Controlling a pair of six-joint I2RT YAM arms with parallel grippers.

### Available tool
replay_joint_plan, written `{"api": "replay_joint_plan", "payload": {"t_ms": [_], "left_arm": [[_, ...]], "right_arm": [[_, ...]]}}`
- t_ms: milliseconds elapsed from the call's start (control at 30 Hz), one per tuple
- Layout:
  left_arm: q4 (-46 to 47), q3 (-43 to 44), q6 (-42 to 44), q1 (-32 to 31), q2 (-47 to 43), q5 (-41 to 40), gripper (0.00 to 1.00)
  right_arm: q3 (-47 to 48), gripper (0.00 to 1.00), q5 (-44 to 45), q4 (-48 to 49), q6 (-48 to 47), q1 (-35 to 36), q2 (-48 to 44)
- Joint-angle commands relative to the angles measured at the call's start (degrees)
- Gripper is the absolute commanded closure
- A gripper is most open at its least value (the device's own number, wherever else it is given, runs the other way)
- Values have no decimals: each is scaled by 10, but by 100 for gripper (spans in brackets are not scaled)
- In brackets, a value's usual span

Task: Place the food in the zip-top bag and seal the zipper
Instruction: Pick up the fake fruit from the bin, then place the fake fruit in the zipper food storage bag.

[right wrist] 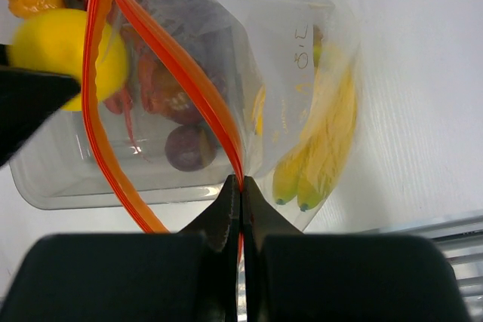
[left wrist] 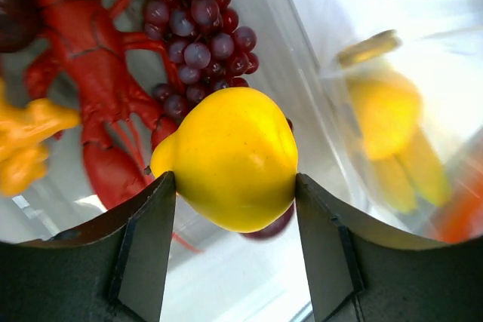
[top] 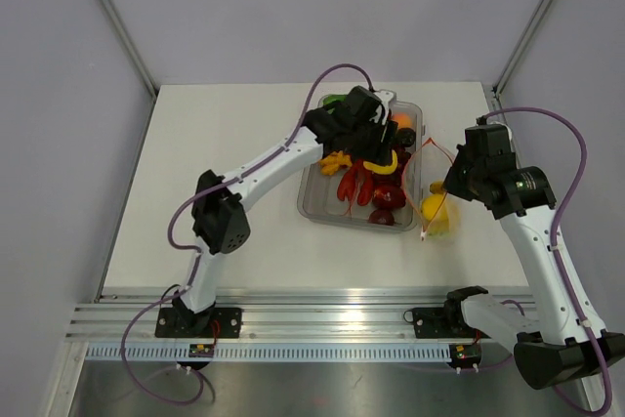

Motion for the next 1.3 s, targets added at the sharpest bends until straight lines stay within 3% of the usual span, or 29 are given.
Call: {"api": "replay_joint_plan", "payload": {"t_ms": [0, 267, 400, 667, 1000, 1133, 1267], "left_arm": [[17, -11, 14, 17, -107, -5, 100], [15, 7, -25, 4, -171, 105, 100], [79, -17, -77, -24, -181, 191, 100], [63, 42, -76, -73, -110, 201, 100], [124, -6, -57, -77, -90, 233, 100], [110, 9, -59, -77, -74, 225, 31], [63, 45, -44, -76, -73, 220, 15]], "right_arm": [[-3, 100, -10, 19, 7, 4, -6], [-14, 100, -34, 37, 18, 3, -6], [-16, 100, -40, 38, 21, 3, -13], [-19, 100, -51, 29, 31, 3, -39], [-12, 100, -52, 29, 34, 3, -49], [-8, 100, -49, 25, 30, 3, -51], [-9, 100, -39, 20, 29, 4, -54]]}}
